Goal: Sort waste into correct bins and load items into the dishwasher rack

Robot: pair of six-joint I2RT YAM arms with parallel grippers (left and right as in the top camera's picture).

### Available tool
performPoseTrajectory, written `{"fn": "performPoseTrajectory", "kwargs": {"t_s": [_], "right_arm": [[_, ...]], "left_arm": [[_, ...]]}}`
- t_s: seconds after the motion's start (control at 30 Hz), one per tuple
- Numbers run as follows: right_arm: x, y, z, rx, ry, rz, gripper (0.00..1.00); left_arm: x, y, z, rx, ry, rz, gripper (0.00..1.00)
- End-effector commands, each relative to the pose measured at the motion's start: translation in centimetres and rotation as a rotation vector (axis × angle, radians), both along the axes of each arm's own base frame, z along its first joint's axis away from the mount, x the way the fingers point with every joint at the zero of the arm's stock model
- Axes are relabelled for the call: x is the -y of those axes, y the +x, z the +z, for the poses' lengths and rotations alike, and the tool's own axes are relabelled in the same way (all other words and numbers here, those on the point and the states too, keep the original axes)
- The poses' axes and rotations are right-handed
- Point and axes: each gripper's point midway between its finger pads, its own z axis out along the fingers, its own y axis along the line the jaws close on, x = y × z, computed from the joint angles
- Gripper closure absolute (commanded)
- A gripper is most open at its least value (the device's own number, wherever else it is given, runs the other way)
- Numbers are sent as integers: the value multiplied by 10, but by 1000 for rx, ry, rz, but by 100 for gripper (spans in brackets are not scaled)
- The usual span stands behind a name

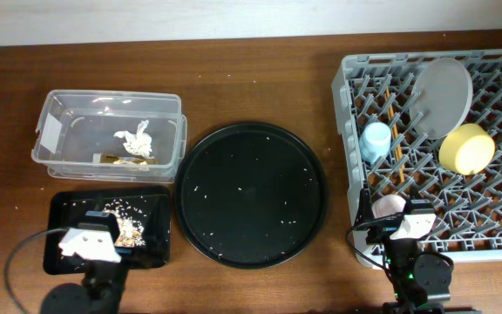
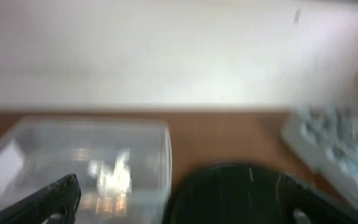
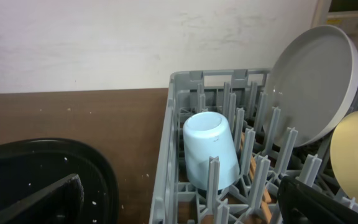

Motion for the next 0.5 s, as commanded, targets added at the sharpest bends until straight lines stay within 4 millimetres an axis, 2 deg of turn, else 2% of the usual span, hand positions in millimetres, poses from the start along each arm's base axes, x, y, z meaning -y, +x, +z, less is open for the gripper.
{"fn": "performPoseTrajectory", "kwargs": {"t_s": [0.0, 0.2, 0.37, 0.47], "right_arm": [[0, 0, -3, -3, 11, -5, 2], [0, 0, -3, -3, 11, -5, 2], [0, 0, -3, -3, 11, -5, 2], [0, 0, -3, -3, 11, -5, 2]], "left_arm": [[2, 15, -22, 107, -3, -12, 0], [0, 27, -41, 193, -5, -3, 0], [-7, 31, -67, 177, -2, 26, 0], [-10, 31, -75, 178, -1, 40, 0]]}}
